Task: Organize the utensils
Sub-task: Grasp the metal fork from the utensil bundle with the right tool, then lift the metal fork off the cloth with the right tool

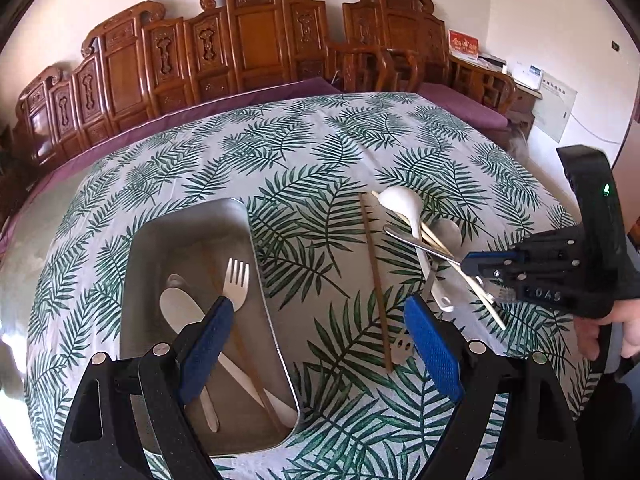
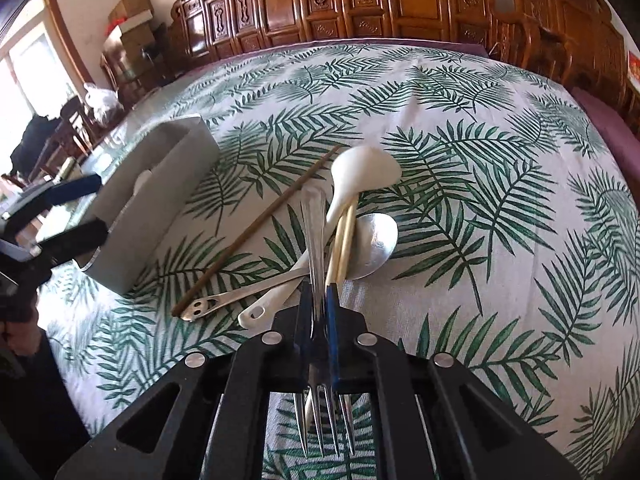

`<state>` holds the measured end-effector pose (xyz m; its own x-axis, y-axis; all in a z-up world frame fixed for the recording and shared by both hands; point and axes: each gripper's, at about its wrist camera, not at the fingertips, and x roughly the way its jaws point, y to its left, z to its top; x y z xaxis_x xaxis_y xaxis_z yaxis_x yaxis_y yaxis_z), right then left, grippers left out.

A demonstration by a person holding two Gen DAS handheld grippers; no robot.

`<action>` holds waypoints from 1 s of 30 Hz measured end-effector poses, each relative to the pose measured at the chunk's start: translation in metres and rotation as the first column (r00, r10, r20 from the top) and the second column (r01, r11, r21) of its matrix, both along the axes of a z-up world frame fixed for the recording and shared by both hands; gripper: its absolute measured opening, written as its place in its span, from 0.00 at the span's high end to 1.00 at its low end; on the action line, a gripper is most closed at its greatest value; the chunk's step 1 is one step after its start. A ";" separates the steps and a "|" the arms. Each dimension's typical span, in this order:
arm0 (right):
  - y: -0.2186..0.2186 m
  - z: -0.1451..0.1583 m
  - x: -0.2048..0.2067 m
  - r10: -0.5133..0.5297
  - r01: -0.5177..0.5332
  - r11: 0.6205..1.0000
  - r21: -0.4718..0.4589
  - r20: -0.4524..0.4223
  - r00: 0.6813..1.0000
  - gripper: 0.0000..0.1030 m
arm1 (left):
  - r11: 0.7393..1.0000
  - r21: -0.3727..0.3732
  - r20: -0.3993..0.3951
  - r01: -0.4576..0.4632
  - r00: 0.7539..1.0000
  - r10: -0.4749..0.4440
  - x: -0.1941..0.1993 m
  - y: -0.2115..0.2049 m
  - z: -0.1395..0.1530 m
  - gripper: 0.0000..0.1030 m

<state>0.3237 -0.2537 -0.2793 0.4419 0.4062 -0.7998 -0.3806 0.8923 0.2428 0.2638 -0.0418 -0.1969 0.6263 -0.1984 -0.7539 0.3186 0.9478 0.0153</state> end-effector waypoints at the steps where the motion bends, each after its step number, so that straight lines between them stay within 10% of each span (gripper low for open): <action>1: -0.003 0.000 0.000 -0.006 0.006 1.000 0.019 -0.007 1.000 0.92 | 1.000 0.003 -0.002 0.002 1.000 -0.002 0.000 -0.001 -0.001 0.19; 16: -0.032 0.007 0.001 -0.058 0.063 0.988 0.140 -0.039 0.998 0.92 | 0.999 0.030 -0.012 0.018 1.000 -0.018 -0.001 -0.012 -0.009 0.19; 30: -0.020 0.007 -0.004 -0.005 0.011 0.997 -0.074 0.074 0.997 0.99 | 0.999 0.037 -0.012 0.022 1.000 -0.022 -0.001 -0.014 -0.010 0.19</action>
<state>0.3194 -0.2738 -0.2724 0.5034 0.3431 -0.7930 -0.3879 0.9099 0.1474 0.2631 -0.0556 -0.2073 0.6134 -0.1835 -0.7682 0.3396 0.9394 0.0468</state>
